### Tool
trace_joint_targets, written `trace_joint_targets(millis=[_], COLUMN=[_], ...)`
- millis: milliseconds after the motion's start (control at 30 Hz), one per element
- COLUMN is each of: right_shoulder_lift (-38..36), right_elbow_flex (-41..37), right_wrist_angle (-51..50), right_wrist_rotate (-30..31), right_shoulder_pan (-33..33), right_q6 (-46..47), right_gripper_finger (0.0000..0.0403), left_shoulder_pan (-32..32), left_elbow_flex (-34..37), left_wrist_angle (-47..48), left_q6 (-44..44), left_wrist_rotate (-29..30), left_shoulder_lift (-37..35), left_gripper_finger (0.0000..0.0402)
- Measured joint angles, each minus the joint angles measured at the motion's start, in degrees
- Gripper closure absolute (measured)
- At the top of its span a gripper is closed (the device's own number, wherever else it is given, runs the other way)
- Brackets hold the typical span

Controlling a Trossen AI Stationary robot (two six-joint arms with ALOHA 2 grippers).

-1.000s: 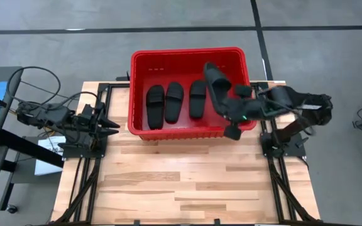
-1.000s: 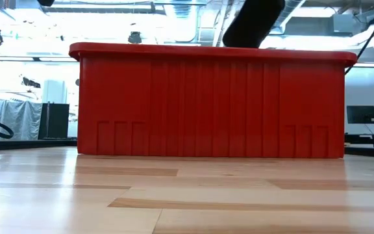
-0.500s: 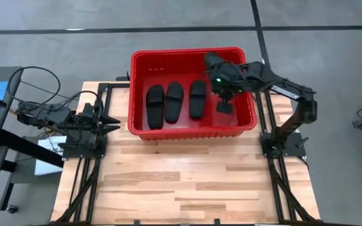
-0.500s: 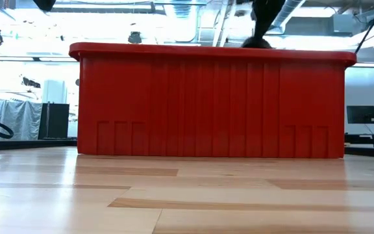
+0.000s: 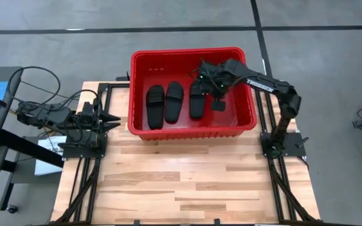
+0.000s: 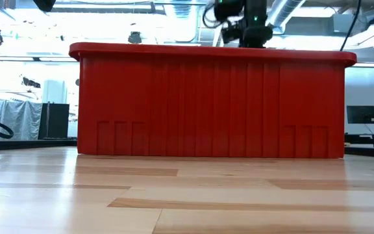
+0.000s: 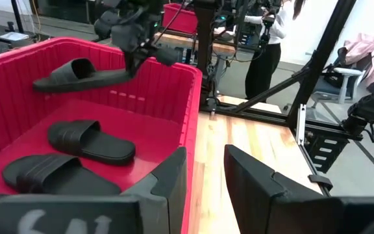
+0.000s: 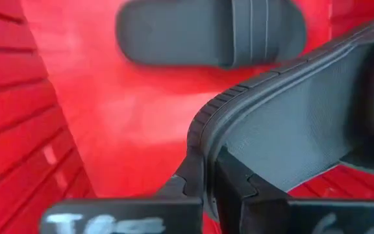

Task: Pick and place slides into bin
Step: Put the black slide into the red container

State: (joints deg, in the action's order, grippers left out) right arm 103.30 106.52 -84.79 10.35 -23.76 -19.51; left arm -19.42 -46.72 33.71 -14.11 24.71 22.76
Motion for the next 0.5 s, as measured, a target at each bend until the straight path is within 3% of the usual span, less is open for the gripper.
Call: trace_joint_targets(millis=[267,500], right_shoulder_lift=[4.8,5.8], right_elbow_flex=[-0.2,-5.3], right_wrist_angle=[-3.7,-3.0], right_wrist_rotate=[-0.2,-3.0], right_shoulder_pan=[-1.0,-1.0], right_q6=[0.9,1.4], right_gripper_finger=[0.0402,0.0402], left_shoulder_pan=[0.0,0.0], left_elbow_flex=[0.0,0.0], left_wrist_angle=[0.0,0.0], left_q6=[0.0,0.0], left_wrist_rotate=[0.0,0.0], left_shoulder_lift=[0.0,0.0], left_gripper_finger=[0.0308,0.0308])
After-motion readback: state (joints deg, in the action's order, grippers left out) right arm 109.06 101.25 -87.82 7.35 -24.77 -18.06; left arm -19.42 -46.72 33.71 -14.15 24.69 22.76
